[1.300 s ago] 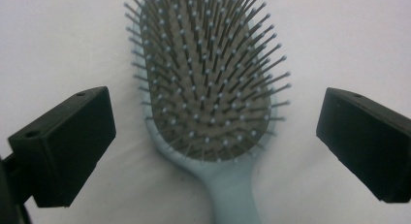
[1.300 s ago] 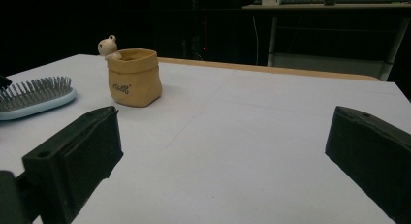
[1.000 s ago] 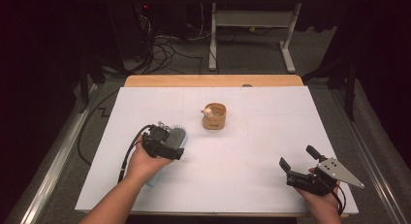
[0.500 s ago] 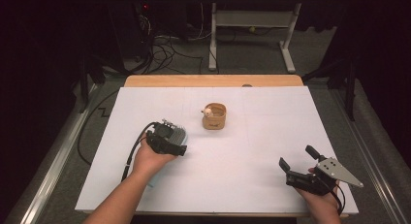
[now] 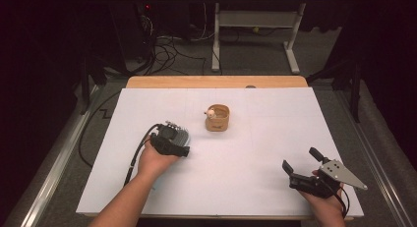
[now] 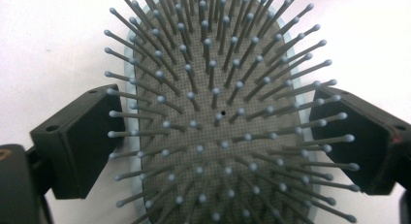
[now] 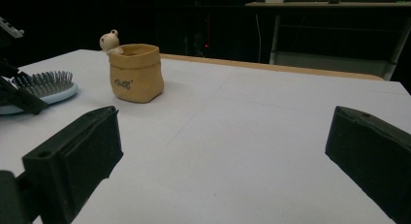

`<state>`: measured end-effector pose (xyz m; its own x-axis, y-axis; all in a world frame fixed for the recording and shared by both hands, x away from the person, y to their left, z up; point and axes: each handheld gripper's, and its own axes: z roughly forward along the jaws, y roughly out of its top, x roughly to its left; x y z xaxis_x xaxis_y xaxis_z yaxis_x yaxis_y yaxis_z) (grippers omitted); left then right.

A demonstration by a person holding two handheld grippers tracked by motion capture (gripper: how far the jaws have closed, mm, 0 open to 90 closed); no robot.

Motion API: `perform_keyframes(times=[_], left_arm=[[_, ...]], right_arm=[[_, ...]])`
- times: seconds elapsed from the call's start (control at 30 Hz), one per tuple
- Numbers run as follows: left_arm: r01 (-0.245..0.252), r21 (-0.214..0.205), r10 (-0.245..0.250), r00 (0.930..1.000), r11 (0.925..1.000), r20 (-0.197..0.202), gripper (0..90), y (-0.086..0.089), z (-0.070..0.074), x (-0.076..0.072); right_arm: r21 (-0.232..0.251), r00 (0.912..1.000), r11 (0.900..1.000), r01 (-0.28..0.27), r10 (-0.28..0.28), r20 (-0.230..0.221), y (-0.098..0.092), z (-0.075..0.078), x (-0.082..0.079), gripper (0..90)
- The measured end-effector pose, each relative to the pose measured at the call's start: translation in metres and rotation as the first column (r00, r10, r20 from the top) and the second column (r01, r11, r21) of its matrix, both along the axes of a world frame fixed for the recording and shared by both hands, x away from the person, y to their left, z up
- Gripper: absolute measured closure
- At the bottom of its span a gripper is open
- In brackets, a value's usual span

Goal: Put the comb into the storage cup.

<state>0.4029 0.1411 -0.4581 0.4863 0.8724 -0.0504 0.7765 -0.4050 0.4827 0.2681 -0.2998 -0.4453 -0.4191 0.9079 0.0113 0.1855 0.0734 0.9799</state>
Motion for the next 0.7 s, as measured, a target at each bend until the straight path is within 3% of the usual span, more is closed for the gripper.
perform_keyframes(times=[0.47,0.7], left_arm=[[0.001,-0.005,-0.001,1.0,1.0,-0.008,9.2,0.0006,-0.0001,0.0006],[-0.019,-0.004,0.019,0.9998,0.9998,-0.004,16.2,0.0006,0.0015,0.0]], right_arm=[[-0.001,1.0,1.0,-0.002,0.002,-0.003,0.0004,-0.0011,0.001,0.3],[-0.005,1.0,1.0,-0.003,0.003,-0.006,0.0013,-0.0016,0.0011,0.3]])
